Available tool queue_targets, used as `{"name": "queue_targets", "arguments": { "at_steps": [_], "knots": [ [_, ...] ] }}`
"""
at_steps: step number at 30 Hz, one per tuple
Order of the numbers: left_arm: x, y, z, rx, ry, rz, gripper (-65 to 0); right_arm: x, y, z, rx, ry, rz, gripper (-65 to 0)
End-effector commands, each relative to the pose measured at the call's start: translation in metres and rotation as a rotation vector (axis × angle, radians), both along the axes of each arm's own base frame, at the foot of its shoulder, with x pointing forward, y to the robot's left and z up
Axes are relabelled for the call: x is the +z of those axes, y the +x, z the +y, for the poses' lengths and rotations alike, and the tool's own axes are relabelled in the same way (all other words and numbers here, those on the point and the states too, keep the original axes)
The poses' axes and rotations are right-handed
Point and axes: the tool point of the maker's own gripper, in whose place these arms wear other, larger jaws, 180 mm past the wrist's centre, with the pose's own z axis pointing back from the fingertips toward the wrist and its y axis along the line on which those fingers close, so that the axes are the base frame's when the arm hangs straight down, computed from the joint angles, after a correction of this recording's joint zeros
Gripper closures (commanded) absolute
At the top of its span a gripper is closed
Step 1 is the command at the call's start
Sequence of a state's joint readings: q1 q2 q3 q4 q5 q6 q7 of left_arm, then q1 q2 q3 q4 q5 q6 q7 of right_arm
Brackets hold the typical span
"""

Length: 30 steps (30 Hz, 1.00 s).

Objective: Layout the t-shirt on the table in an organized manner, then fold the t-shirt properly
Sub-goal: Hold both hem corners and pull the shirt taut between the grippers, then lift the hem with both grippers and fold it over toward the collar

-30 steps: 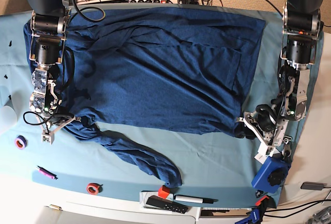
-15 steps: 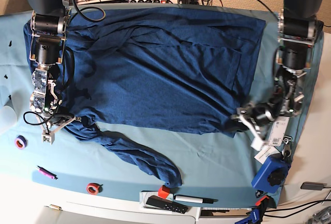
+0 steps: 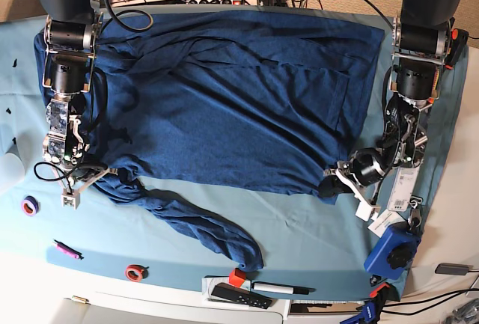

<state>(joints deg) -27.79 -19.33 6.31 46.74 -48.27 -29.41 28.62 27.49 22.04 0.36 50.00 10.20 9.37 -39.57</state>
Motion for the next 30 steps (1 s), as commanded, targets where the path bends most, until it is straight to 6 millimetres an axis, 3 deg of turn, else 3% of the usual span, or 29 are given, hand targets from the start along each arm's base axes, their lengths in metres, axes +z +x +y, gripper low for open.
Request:
{"name": "queue_targets", "arguments": {
  "at_steps": [1,8,15,21,27,30],
  "knots": [
    [0.024,0.015,0.003,0.005,-0.022,-0.07,0.0,0.011,0.006,-0.002,0.019,-0.008,-0.01,0.0],
    [0.047,0.003,-0.014,-0.122,-0.125,-0.135,0.0,0.014,0.007,0.005,0.072,-0.014,-0.004,0.0],
    [0.068,0.005,0.006,-0.071,-0.249,-0.109,0.0,0.066,0.007,0.022,0.164,-0.08,-0.104,0.0],
    [0.074,-0.008,0.026,-0.109,-0.297,-0.041,0.0,0.1,-0.018,0.02,0.159,-0.132,-0.193,0.0],
    [0.081,-0.029,0.041,-0.186,-0.333,0.032,0.0,0.088,-0.056,-0.008,0.105,-0.123,-0.159,0.0],
    [0.066,-0.048,0.047,-0.247,-0.268,0.118,0.0,0.076,-0.075,-0.017,0.074,-0.07,-0.132,0.0]
  ]
}}
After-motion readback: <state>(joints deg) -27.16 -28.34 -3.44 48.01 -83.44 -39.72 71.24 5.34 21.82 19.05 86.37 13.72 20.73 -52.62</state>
